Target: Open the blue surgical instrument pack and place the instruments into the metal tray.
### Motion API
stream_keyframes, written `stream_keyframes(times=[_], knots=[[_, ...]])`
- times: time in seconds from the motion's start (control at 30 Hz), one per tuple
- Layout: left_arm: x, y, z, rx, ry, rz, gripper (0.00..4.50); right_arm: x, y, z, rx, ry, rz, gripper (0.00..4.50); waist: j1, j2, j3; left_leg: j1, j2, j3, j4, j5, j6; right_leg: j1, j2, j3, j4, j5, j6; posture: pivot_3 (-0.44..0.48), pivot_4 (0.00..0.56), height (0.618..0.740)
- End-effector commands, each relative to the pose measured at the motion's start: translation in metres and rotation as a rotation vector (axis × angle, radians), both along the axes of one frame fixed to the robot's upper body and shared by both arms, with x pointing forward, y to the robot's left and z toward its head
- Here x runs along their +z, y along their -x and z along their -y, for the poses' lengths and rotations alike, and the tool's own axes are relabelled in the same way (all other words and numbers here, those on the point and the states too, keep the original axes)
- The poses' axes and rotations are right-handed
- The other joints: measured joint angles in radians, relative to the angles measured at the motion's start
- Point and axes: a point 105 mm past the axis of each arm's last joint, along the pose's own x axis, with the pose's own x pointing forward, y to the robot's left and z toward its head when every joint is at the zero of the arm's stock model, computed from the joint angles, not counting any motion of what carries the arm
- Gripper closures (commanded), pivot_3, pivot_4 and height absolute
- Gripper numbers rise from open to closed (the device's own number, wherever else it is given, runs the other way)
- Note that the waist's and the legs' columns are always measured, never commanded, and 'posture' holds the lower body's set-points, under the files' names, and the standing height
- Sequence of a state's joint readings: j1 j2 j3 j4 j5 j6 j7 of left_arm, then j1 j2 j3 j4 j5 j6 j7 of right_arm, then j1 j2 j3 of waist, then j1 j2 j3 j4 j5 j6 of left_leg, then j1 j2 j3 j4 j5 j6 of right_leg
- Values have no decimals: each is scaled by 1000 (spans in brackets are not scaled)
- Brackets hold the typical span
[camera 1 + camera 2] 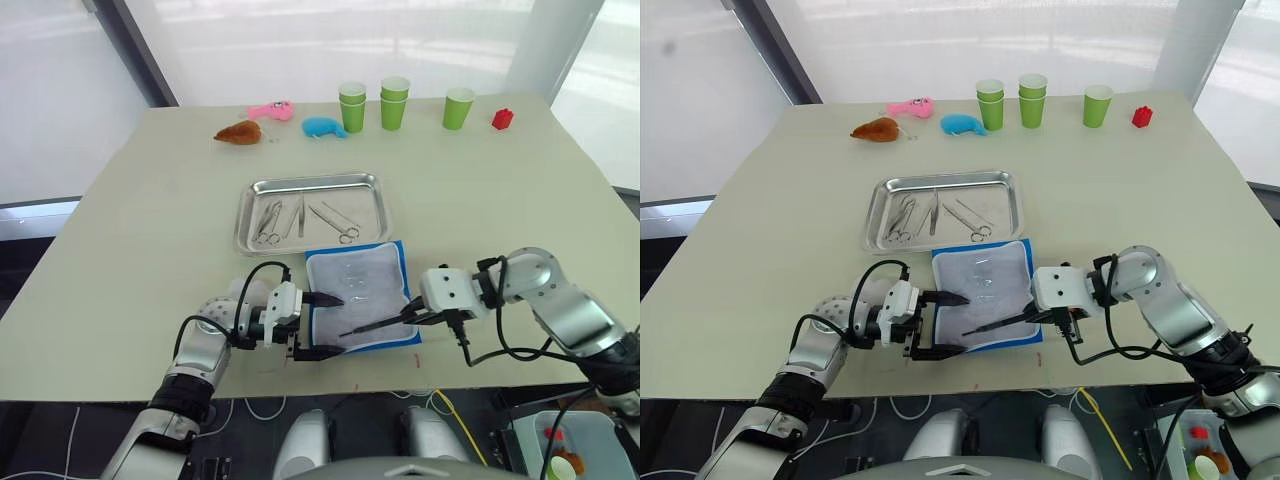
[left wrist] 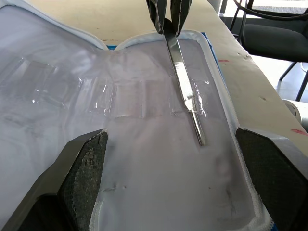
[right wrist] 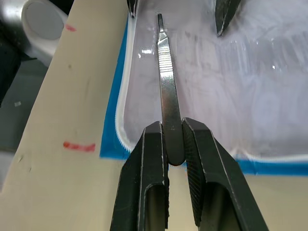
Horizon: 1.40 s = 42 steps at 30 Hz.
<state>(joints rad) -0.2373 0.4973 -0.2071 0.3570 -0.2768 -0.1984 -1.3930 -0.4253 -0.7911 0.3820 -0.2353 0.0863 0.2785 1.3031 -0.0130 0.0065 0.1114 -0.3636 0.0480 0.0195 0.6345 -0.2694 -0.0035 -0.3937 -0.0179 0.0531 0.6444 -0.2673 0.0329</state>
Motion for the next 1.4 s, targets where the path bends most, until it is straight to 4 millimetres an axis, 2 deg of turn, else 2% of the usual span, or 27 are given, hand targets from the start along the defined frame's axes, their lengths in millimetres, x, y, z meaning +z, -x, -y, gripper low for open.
stream_keyframes(times=[0.03,0.23,0.3,0.5,0.67,0.73,0.87,0.93,1.1,1.23,1.4], knots=[[-57,34,-6,-3,-129,-249,0,17,-2,9,-2,-22,58,4449,-1,0,0,0,0,0,0,0,0,0,0,0,0,0,0,0,150,740],[-55,30,-5,1,-125,-241,0,21,0,21,-17,-28,70,4449,0,1,0,0,0,0,0,0,0,0,0,0,0,0,0,0,150,740],[-55,29,-6,6,-124,-239,0,22,0,35,-53,-8,77,4449,0,1,1,0,0,0,0,0,0,0,0,0,0,0,0,0,150,740],[-55,26,-8,18,-122,-238,0,28,5,57,-110,14,84,4449,3,2,1,0,0,0,0,0,0,0,0,0,-1,0,0,0,150,740],[-56,26,-6,15,-119,-239,0,37,5,66,-149,-22,87,4449,3,2,2,0,0,0,0,0,0,0,-1,0,-2,0,0,0,150,740],[-56,26,-5,14,-117,-238,0,46,1,66,-186,-86,81,4449,3,2,2,0,-1,0,0,0,0,0,-1,-1,-1,0,0,0,150,740],[-56,26,-4,12,-116,-239,0,63,-13,60,-265,-229,68,4449,3,2,2,0,-1,0,0,0,0,0,-1,0,-1,0,1,0,150,740],[-56,26,-4,12,-117,-238,0,72,-24,50,-331,-343,53,4449,3,2,2,0,-1,0,0,0,0,0,-1,0,-1,0,1,0,150,740],[-55,25,-5,17,-118,-235,0,85,-58,26,-479,-482,65,4449,3,4,2,-1,-1,-1,0,0,0,0,0,0,-1,0,0,0,150,740],[-55,24,-5,15,-121,-235,0,88,-84,1,-552,-525,63,4449,3,5,2,-1,-1,-1,0,0,0,0,0,0,-1,0,0,0,150,740],[-53,22,-4,15,-118,-229,0,78,-120,-19,-682,-483,90,4449,5,7,3,-2,-1,-2,0,0,0,0,0,0,-1,0,0,0,150,740]])
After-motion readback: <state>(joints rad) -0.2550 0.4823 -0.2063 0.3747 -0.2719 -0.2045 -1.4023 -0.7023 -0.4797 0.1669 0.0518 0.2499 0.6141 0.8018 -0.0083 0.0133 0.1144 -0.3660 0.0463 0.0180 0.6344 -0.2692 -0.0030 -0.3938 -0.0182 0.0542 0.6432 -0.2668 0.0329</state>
